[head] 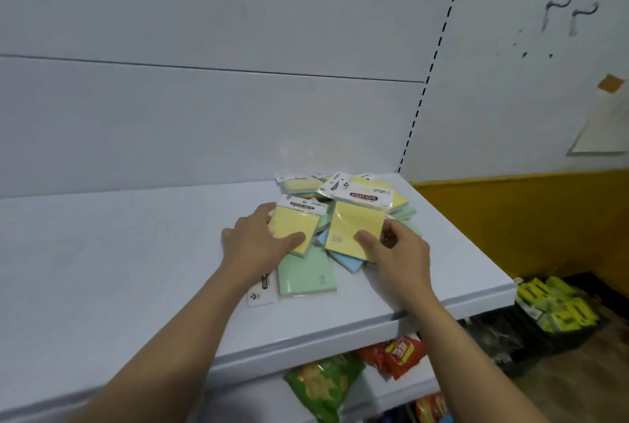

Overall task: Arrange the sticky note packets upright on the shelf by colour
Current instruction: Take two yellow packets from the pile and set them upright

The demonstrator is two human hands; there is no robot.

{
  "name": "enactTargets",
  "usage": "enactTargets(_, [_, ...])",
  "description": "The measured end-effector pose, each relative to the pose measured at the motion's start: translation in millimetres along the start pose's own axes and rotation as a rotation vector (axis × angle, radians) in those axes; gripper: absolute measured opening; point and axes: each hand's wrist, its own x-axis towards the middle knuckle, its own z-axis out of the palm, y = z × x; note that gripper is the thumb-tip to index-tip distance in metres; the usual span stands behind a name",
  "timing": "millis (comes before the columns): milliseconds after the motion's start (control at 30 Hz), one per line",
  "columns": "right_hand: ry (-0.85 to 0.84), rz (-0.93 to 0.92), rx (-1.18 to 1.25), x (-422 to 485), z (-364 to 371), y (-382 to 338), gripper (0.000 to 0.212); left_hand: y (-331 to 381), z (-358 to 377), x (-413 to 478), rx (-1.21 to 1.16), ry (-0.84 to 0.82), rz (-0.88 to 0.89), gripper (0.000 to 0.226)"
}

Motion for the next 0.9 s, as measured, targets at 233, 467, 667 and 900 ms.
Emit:
enactTargets(233, [0.009, 0.009, 0.008, -3, 0, 0, 0.012, -7, -8, 2, -0.495, -0.012, -0.079, 0.081])
enactTargets(467, [0.009, -0.013, -0.004, -2, -1, -1, 0.019, -10, -31, -8, -0.658, -0.1, -0.096, 0.039])
enactTargets(667, [-0.055, 0.008, -0.073, 2, -8, -7, 0.024, -3, -59, -1, -0.387, -0.198, -0.065, 0.034])
enactTargets(900, [-0.175, 0.031, -0.271, 15, -24, -18, 0.035, 17, -83, 0, -0.245, -0.166, 0.001, 0.022])
